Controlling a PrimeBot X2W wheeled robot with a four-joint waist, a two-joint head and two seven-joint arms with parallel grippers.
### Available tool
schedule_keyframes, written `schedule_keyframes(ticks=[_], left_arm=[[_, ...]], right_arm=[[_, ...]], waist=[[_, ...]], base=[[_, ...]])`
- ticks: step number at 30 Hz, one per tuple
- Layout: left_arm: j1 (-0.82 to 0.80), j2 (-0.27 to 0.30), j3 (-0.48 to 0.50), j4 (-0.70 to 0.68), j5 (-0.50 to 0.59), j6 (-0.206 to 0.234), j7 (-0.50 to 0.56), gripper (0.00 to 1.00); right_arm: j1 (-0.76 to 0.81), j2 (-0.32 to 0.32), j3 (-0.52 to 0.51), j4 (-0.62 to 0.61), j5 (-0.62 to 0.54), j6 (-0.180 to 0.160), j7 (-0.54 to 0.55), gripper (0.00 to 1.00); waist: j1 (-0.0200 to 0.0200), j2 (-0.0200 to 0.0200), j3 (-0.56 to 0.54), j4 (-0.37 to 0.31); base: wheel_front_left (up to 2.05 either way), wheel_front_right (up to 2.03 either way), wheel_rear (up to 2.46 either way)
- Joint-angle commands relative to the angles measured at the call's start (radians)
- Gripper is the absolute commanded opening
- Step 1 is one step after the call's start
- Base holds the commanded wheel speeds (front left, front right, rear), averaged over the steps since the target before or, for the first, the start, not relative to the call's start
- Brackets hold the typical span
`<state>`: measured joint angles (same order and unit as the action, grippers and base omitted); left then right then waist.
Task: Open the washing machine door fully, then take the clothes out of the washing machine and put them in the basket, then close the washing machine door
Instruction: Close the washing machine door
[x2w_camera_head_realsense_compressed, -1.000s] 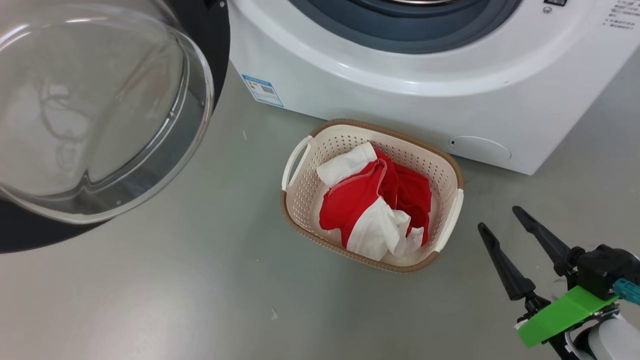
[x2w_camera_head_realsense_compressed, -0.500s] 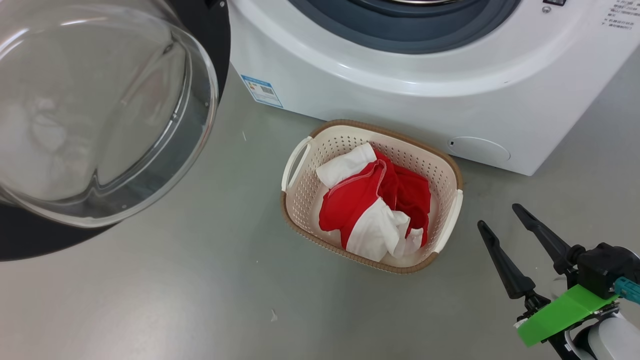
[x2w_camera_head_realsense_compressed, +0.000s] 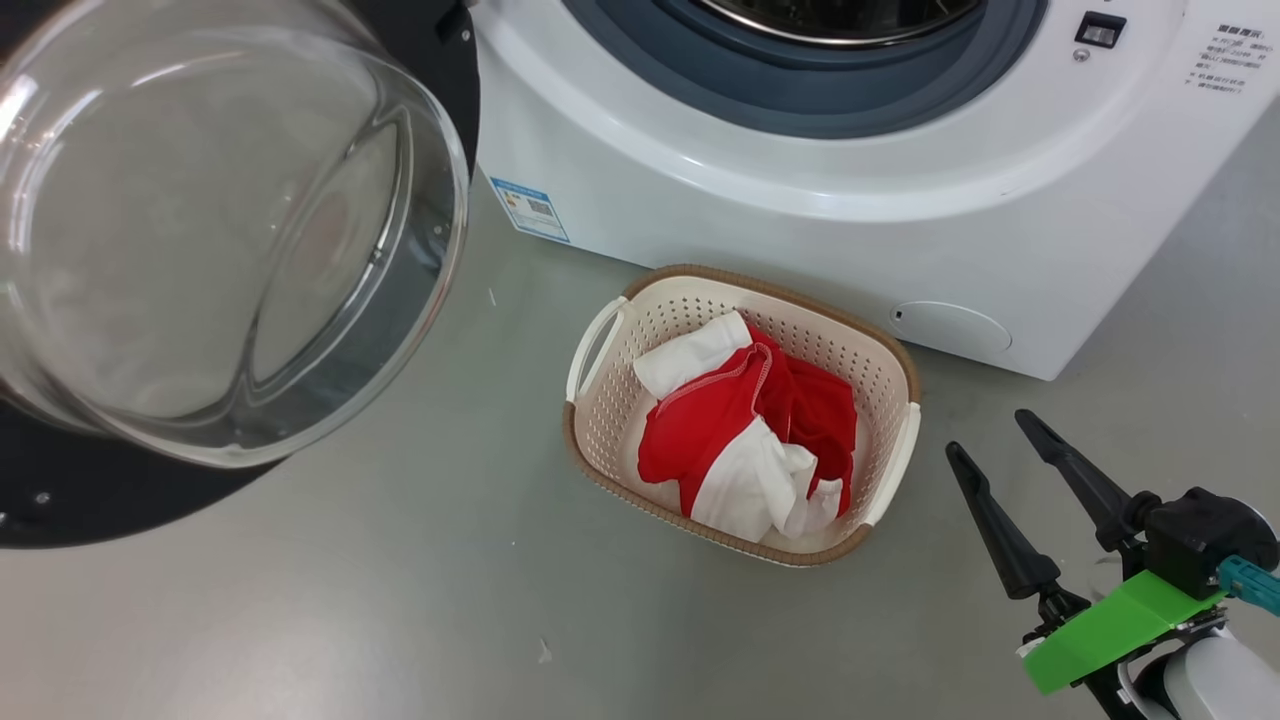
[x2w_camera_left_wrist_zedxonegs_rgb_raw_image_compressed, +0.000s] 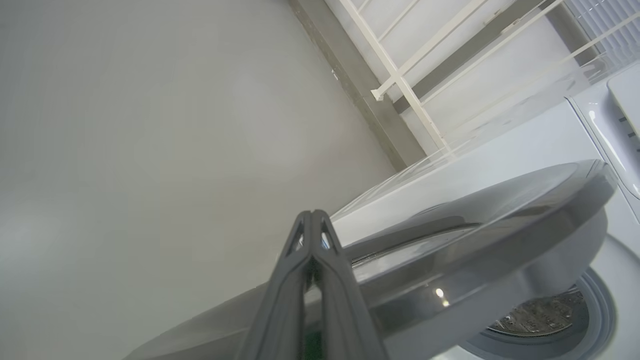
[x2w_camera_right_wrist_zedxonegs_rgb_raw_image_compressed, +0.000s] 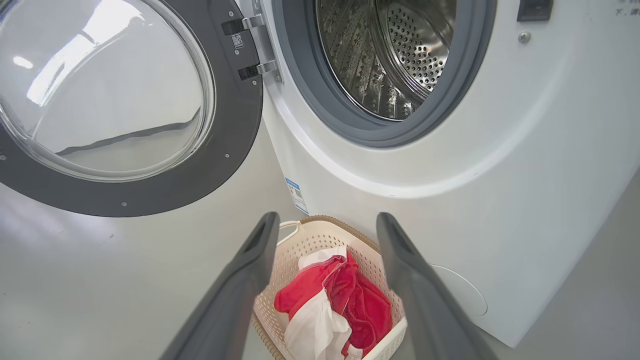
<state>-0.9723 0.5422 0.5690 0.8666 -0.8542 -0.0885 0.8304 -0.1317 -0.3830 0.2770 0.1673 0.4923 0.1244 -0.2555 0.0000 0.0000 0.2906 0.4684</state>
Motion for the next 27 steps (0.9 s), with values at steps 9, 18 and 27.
schedule_keyframes(ticks=[9,18,27], left_arm=[[0.087,0.035,-0.013,-0.124,-0.066,-0.017,0.185,0.0],[0.128,0.038,-0.022,-0.217,-0.127,-0.029,0.314,0.0],[0.163,0.048,-0.055,-0.286,-0.198,-0.04,0.418,0.0]], right_arm=[[0.004,0.008,0.014,-0.016,-0.004,0.006,-0.006,1.0],[0.011,0.028,0.012,-0.014,-0.004,0.006,-0.006,1.0],[0.025,0.048,0.003,-0.014,-0.006,0.006,-0.006,1.0]], waist=[[0.0,0.0,-0.03,-0.001],[0.0,0.0,-0.061,-0.008],[0.0,0.0,-0.094,-0.029]], base=[[0.0,0.0,0.0],[0.0,0.0,0.0],[0.0,0.0,0.0]])
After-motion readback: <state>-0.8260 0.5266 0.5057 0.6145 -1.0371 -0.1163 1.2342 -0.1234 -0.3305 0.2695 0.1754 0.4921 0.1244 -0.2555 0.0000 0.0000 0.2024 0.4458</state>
